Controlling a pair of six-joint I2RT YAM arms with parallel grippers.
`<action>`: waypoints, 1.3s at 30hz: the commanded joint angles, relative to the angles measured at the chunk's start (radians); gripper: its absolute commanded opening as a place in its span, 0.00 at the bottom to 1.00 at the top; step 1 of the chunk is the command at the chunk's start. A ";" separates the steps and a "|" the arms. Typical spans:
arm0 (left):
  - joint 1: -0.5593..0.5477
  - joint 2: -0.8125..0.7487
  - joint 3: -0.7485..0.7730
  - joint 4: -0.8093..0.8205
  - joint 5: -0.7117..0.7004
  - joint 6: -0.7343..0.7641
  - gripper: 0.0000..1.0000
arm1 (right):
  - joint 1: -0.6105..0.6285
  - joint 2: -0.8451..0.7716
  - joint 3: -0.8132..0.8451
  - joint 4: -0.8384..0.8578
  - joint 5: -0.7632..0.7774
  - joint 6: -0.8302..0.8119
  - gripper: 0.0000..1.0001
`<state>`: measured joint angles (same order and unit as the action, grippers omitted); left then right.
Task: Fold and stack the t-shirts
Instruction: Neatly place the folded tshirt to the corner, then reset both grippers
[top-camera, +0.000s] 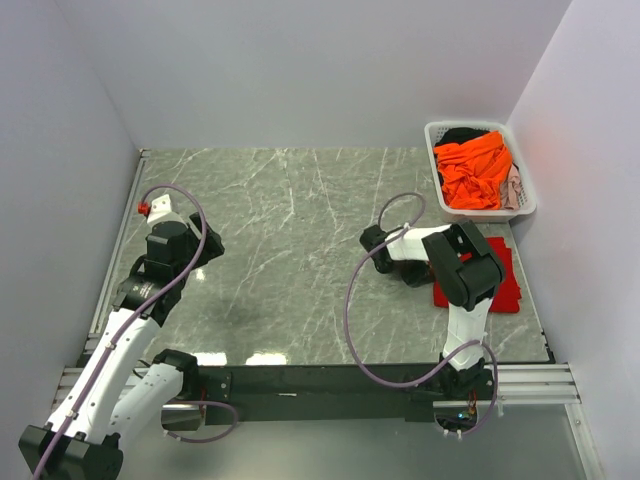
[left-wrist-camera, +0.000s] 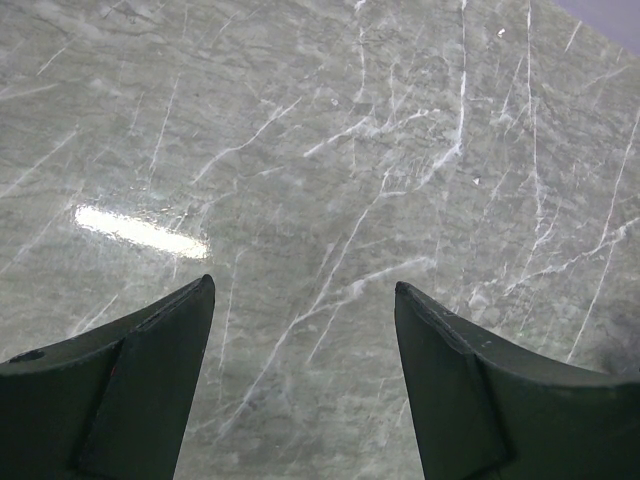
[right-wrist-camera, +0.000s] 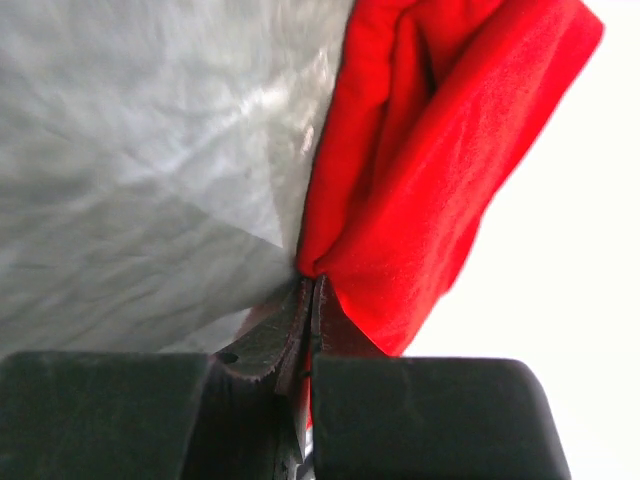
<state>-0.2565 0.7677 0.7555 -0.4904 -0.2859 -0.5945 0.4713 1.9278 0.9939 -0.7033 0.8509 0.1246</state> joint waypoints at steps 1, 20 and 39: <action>0.003 -0.015 -0.008 0.026 0.007 0.010 0.78 | -0.013 0.016 -0.061 0.094 0.045 -0.086 0.00; 0.002 -0.025 -0.013 0.029 0.010 0.010 0.78 | -0.137 -0.020 -0.098 0.128 0.076 -0.105 0.23; 0.002 -0.060 -0.016 0.030 -0.018 0.005 0.79 | 0.118 -0.528 0.150 -0.150 -0.079 0.205 0.62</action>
<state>-0.2565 0.7338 0.7403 -0.4904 -0.2863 -0.5945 0.5903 1.5707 1.0847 -0.7979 0.8120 0.2214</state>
